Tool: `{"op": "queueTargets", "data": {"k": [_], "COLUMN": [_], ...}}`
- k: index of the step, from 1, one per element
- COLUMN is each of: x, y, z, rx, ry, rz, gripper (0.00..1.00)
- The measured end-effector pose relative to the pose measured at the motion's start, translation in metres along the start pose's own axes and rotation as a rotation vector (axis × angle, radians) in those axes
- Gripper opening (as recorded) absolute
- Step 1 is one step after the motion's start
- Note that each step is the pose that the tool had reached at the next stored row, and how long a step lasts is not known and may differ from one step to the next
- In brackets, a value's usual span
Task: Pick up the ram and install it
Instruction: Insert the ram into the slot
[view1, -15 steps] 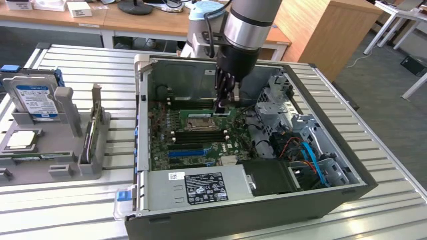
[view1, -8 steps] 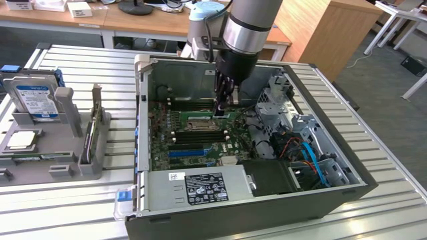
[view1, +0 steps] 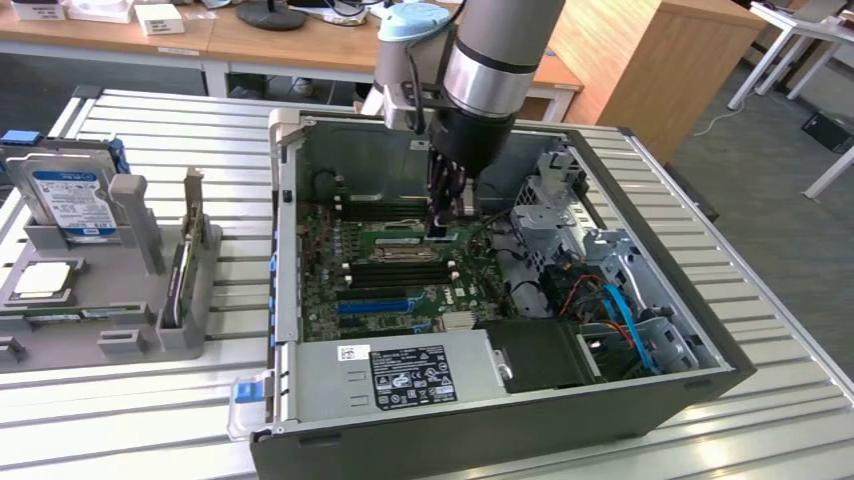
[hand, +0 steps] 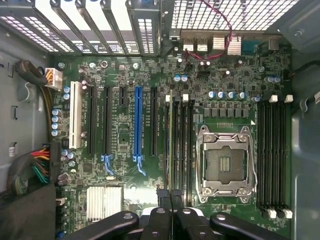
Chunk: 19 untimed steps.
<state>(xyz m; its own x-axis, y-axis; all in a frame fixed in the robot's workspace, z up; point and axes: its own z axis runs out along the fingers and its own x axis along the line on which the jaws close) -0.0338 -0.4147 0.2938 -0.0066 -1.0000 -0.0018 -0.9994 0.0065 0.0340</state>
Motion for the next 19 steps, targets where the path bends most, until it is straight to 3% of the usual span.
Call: {"op": "queueTargets", "data": {"k": [19], "x": [0.000], "y": [-0.0003], "z": [0.0132], "rx": [0.0000], "ry": [0.0000], "rz": [0.000], "gripper": [0.11]}}
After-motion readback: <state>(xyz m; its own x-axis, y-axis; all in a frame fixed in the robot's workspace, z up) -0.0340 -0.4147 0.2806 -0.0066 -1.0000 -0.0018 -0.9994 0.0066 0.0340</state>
